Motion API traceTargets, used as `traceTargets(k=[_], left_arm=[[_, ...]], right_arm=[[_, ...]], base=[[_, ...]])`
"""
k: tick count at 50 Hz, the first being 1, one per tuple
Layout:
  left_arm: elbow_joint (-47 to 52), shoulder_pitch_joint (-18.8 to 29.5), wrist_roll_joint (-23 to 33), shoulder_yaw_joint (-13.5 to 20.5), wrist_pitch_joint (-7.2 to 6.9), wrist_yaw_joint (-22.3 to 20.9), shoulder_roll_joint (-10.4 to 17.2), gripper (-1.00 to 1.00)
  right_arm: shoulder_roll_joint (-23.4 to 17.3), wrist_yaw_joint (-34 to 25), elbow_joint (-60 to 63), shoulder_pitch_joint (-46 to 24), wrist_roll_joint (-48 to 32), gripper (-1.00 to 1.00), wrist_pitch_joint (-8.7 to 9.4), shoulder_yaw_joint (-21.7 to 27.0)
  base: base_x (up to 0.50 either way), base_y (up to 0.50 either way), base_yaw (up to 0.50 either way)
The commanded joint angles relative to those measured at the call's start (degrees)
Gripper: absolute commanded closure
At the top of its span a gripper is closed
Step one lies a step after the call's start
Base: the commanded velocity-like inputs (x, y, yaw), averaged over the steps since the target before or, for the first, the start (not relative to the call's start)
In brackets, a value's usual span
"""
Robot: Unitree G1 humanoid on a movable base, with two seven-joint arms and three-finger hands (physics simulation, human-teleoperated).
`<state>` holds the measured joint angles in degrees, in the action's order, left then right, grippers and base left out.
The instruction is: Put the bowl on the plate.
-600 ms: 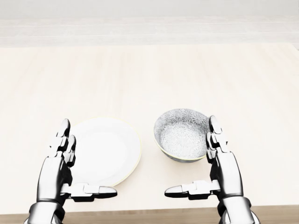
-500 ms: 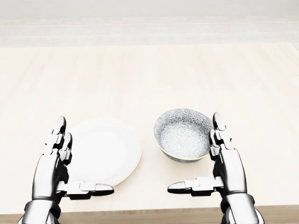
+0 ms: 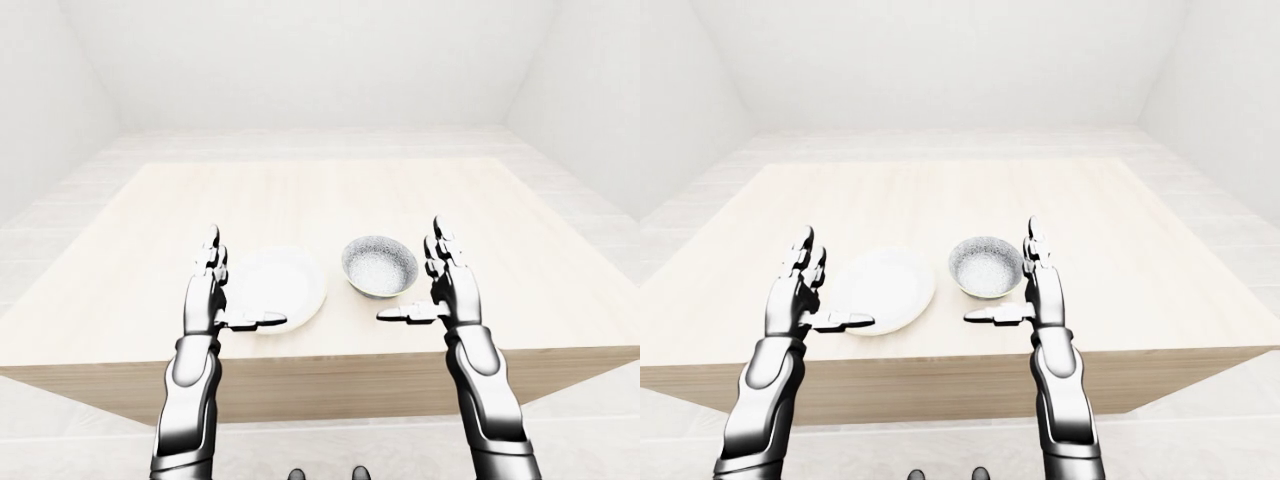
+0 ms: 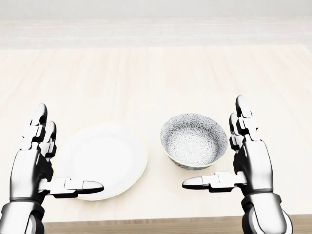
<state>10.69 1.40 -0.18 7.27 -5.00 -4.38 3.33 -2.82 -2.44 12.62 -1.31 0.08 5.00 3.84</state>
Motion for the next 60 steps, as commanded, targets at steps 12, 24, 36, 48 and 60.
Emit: traceTargets(k=[12, 24, 36, 48, 60], left_arm=[[2.0, 0.7, -0.2, 1.4, 0.0, -0.2, 1.0, -1.0], [2.1, 0.9, -0.6, 1.6, 0.0, 0.1, 1.0, -1.0], [2.0, 0.9, -0.6, 1.7, 0.0, 0.0, 1.2, -1.0], [1.8, 0.9, -0.6, 1.8, 0.0, 0.0, 1.2, -1.0], [1.2, 0.7, -0.3, 1.7, 0.0, 0.1, 1.2, -1.0]], right_arm=[[0.3, -1.8, 1.2, -0.4, -1.2, -1.0, 0.0, 0.2], [0.4, -2.0, 1.5, -0.4, -0.9, -1.0, 0.0, 0.4], [0.4, -2.0, 2.0, -0.1, -0.8, -1.0, 0.0, 0.4], [0.4, -2.2, 1.8, -0.3, -0.6, -1.0, 0.0, 0.4], [0.4, -2.2, 1.5, -0.4, -0.4, -1.0, 0.0, 0.5]], base=[[0.0, 0.0, 0.0], [0.0, 0.0, 0.0], [0.11, 0.24, 0.0], [0.12, 0.26, 0.0], [0.13, 0.25, 0.0]])
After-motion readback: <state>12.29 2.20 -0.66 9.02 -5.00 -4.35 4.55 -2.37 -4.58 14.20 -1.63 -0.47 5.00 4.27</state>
